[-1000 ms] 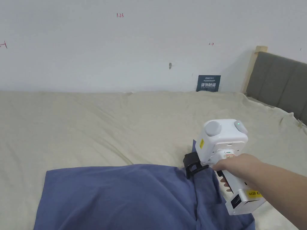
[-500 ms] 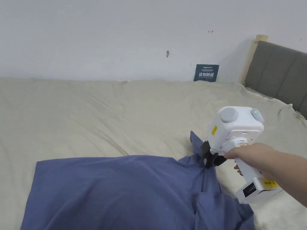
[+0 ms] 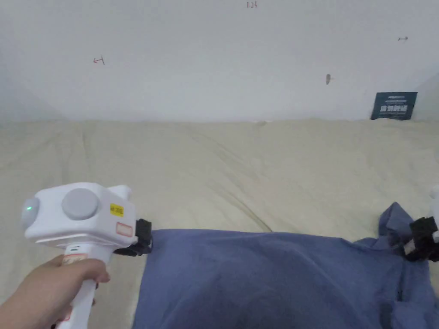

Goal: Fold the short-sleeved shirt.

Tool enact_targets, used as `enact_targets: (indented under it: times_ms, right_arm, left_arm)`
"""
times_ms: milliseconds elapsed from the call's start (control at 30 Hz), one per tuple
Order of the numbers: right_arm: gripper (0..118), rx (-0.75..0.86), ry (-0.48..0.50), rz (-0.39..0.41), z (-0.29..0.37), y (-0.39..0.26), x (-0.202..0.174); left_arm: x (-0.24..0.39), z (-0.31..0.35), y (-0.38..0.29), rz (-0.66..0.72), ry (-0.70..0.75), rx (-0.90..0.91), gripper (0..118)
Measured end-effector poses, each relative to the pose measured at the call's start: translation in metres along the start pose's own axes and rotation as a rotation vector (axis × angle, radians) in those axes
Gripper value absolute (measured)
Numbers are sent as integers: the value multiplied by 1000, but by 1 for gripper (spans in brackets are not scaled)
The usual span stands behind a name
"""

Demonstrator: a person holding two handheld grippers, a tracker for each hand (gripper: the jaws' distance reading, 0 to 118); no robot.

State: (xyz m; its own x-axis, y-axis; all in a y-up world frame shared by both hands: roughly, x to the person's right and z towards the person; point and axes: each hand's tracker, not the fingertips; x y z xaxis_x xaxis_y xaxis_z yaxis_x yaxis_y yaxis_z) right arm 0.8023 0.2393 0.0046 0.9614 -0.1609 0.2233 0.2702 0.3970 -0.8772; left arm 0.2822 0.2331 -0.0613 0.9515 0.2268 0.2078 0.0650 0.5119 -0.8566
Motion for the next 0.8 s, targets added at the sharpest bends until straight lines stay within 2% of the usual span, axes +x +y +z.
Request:
enact_targets:
  times_ms: [33, 67, 100, 133, 300, 333, 400, 467, 567, 600, 633, 667, 700, 800]
  right_arm:
    - [6, -2, 4, 3, -3, -1, -1]
    - [6, -5, 9, 5, -5, -2, -2]
    - [6, -7, 19, 3, -6, -2, -1]
    - [6, -8, 23, 3, -8, -3, -2]
    - [6, -33, 53, 18, -14, -2, -1]
    - [6, -38, 53, 23, -15, -1, -1]
    - [6, -54, 53, 33, -19, 2, 0]
    - [6, -64, 51, 45, -22, 3, -1]
    - [6, -64, 49, 58, -24, 4, -1]
    - [6, -58, 52, 60, -23, 4, -2]
    - [6, -53, 55, 60, -22, 3, -3]
    - [6, -48, 58, 61, -22, 2, -3]
    - [6, -45, 58, 55, -21, 2, -3]
    - [6, -24, 80, 53, -9, -4, -3]
  left_arm:
    - [0, -12, 12, -9, -15, -29, 17]
    - [-1, -23, 23, 13, -29, -34, 50]
    - [-2, -33, 30, 53, -34, -26, 101]
    - [-5, -43, 37, 90, -42, -23, 118]
    - [-7, -111, 60, 96, -28, -43, 116]
    - [-9, -122, 58, 35, 66, -93, 116]
    - [-1, -118, 58, -14, 93, -139, 118]
    - [9, -117, 55, -120, 144, -185, 117]
    - [27, -99, 42, -255, 201, -150, 85]
    - [31, -92, 41, -250, 175, -142, 56]
    - [36, -86, 40, -244, 130, -145, 21]
    - [41, -79, 37, -251, 88, -153, 5]
    - [47, -76, 32, -294, 159, -143, 5]
    - [52, -65, 24, -358, 174, -152, 5]
